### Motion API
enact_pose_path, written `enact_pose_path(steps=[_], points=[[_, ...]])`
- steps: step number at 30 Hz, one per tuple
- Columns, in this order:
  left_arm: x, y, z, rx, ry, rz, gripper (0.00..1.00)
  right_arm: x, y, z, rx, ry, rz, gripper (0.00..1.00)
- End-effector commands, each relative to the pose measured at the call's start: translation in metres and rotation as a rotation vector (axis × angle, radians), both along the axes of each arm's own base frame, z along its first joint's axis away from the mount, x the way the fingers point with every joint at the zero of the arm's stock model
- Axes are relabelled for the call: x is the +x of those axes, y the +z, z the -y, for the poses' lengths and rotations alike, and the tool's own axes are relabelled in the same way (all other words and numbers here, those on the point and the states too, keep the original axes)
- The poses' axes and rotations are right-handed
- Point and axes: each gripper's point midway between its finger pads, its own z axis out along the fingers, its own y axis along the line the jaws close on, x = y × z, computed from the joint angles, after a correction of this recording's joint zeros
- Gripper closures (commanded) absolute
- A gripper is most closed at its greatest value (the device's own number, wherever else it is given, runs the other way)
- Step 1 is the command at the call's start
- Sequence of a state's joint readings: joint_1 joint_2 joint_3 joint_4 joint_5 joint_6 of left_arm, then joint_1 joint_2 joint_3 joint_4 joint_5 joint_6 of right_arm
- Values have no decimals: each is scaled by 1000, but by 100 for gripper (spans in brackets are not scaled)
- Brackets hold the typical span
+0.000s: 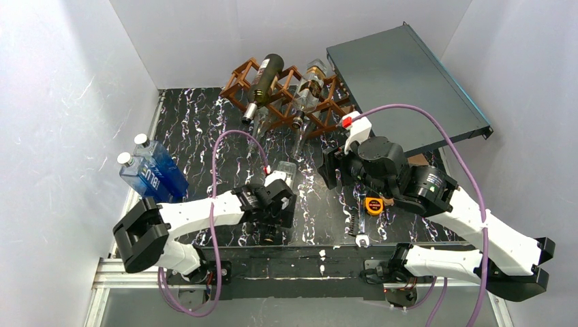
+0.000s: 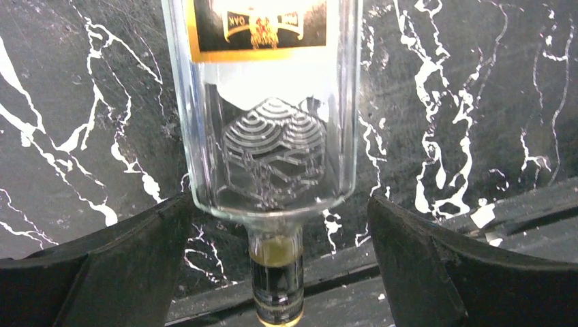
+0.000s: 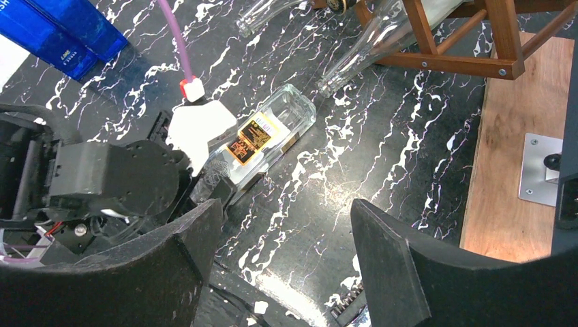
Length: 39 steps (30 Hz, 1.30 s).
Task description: Put the wine bottle on the wine rack
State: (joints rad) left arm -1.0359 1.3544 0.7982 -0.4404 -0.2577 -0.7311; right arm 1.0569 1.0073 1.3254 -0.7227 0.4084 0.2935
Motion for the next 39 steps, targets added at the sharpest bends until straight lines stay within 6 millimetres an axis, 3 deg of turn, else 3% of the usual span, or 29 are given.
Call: enact_pose_path(steps=[1,14,25,28,31,33,34,39], points=[[17,2,1,23,29,33,2,-2,15,2,58,-6,24,21],[35,-12,7,106,24,48,2,-3,15,5,60,-11,22,20],[41,-23,6,80,45,10,23,-3,15,5,61,-13,21,19],[41,-23,5,83,40,6,34,-3,15,6,61,-14,20,19],[35,-15,2,52,34,3,64,-3,15,7,58,-16,22,19],[27,-1,2,-61,44,-2,83,-3,15,7,58,-18,23,18],[24,8,-1,-130,67,-7,98,-3,14,6,57,-17,22,18],[25,67,8,-470,53,-15,100,-1,13,3,52,-13,24,17]])
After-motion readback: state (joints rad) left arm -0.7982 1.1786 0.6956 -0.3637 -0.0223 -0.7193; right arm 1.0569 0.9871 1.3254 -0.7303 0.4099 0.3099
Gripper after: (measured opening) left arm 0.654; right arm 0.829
